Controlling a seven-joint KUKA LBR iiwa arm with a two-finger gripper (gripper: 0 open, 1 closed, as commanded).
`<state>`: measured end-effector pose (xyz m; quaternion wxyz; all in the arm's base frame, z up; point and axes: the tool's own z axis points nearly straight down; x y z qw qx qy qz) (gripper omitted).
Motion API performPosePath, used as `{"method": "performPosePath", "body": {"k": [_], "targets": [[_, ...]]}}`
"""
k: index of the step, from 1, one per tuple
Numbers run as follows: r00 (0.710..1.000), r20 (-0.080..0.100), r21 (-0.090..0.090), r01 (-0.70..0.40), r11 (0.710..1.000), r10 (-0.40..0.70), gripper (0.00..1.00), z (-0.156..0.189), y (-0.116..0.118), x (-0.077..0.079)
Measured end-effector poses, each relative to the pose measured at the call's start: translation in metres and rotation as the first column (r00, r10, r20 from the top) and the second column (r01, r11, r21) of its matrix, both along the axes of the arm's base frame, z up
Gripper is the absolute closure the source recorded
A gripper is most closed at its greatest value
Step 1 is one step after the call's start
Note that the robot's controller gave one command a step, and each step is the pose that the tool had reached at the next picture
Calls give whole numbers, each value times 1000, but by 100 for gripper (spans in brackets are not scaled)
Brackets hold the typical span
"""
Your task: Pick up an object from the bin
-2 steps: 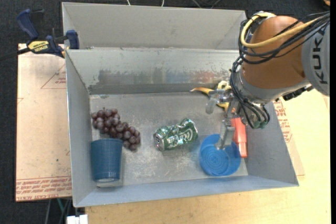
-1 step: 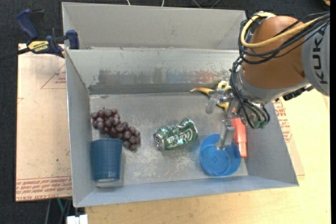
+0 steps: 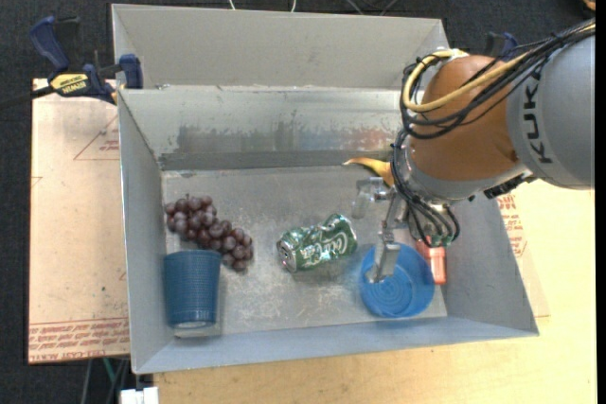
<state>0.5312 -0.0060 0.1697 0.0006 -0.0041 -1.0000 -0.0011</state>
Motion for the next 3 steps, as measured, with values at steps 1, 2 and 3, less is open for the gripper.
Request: {"method": "performPosePath", "body": {"k": [1,2,3], "targets": [[1000,10,-1,23,1000,-23,0,0,-11,0],[1000,5,1,14,1000,-14,0,-22,10,81],[999,8,1,37,999,-37,0,-29,5,63]]}}
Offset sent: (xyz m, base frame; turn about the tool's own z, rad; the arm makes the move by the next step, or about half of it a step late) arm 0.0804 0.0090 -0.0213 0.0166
